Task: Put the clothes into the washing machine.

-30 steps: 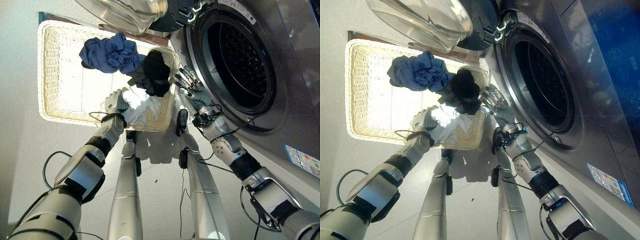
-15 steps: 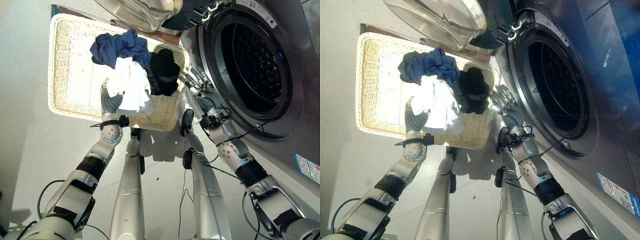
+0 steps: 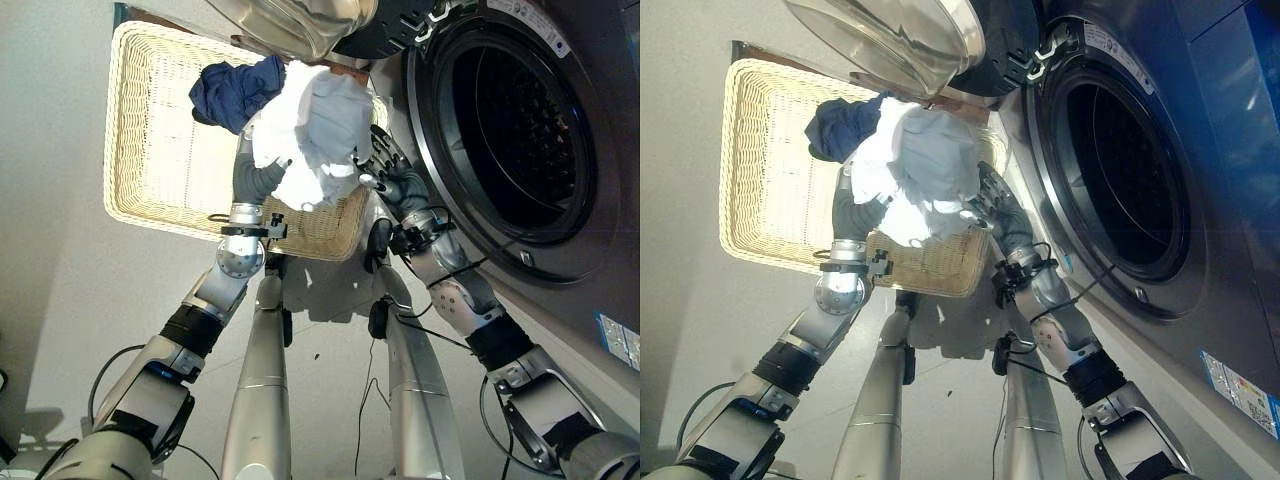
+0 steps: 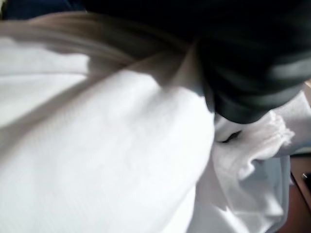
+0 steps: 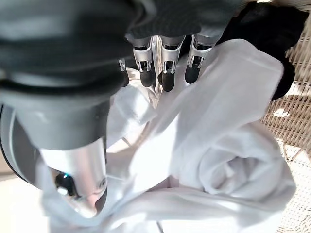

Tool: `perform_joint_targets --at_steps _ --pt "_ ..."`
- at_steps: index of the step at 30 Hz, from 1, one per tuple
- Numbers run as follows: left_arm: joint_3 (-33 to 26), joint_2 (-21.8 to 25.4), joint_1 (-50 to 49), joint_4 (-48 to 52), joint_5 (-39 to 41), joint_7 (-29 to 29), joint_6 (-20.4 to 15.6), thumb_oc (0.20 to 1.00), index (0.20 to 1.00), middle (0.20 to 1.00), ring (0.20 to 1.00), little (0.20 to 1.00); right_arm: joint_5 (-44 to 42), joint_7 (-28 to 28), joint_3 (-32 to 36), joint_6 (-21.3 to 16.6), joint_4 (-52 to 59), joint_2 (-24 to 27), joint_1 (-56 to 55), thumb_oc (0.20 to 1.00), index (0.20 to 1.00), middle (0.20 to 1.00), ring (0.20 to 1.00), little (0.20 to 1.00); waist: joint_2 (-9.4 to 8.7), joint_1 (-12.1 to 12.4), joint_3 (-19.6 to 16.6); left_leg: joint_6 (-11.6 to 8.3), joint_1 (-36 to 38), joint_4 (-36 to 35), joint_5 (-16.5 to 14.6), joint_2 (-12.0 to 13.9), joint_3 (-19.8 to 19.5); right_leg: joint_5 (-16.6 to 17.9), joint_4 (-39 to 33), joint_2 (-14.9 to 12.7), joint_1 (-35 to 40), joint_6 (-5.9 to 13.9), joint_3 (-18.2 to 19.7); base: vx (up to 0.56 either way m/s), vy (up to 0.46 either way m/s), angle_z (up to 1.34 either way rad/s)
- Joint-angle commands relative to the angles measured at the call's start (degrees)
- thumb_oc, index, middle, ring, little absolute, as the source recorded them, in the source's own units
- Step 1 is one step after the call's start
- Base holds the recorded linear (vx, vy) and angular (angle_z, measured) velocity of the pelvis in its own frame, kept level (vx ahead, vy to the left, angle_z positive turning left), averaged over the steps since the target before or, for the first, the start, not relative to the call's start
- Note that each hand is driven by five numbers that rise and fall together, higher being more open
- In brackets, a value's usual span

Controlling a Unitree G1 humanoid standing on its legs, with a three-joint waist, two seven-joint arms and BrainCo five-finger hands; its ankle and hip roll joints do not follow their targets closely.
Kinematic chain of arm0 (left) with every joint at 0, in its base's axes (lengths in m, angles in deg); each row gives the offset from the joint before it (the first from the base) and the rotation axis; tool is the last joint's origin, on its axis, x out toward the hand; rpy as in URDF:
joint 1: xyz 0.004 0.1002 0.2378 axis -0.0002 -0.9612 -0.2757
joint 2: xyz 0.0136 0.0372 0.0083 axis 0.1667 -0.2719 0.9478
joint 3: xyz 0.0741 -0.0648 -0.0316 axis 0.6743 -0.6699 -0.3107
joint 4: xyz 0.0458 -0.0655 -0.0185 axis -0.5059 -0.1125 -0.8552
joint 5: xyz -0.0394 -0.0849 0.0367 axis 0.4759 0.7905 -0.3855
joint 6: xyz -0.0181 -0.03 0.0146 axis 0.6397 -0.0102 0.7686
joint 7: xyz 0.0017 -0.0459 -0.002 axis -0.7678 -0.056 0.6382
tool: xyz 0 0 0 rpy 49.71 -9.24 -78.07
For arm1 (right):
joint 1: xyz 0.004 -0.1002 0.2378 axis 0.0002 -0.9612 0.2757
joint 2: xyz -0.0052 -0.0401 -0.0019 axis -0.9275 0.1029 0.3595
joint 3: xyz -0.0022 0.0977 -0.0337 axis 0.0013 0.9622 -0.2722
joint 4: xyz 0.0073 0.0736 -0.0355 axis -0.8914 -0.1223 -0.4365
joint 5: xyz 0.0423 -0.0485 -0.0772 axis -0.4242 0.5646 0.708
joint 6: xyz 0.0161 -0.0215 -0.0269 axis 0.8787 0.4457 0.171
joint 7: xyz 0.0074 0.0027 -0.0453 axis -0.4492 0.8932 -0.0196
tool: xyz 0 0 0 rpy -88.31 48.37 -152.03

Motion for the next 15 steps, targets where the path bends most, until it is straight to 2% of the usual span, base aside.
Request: perform_joint_targets --at_steps 1,8,15 --pt "-0.23 -2.45 1.82 9.59 0.86 -3.21 -3.96 0.2 0.2 0.2 0.2 0.2 2.9 1.13 -1.41 -0.17 7.34 -0.32 -0.18 1.0 1.0 1.0 1.0 1.0 3.87 -0.14 -0.19 5.59 -0.09 -4.62 4.48 -8.3 -1.52 -0.86 1.68 3.18 2.14 5.97 -4.19 0.0 0.0 0.0" --pt "1.17 -3.29 2.32 11.18 1.05 -5.62 -2.49 0.2 0.2 0.2 0.2 0.2 3.35 1.19 -2.25 0.77 7.71 -0.98 1.49 1.0 1.0 1.0 1.0 1.0 4.14 0.15 -0.19 5.56 -0.02 -4.47 4.53 -8.55 -1.63 -0.54 1.45 2.84 2.23 6.1 -4.43 0.0 0.0 0.0" --pt "2.86 -3.57 3.37 11.5 0.08 -5.64 -2.06 0.2 0.2 0.2 0.2 0.2 -0.94 -2.9 -3.6 3.07 8.54 -1.61 2.61 1.0 1.0 1.0 1.0 1.0 3.92 0.23 -0.19 5.43 0.02 -4.49 4.73 -8.6 -1.56 -0.3 1.23 2.85 2.35 6.12 -4.53 0.0 -0.004 0.01"
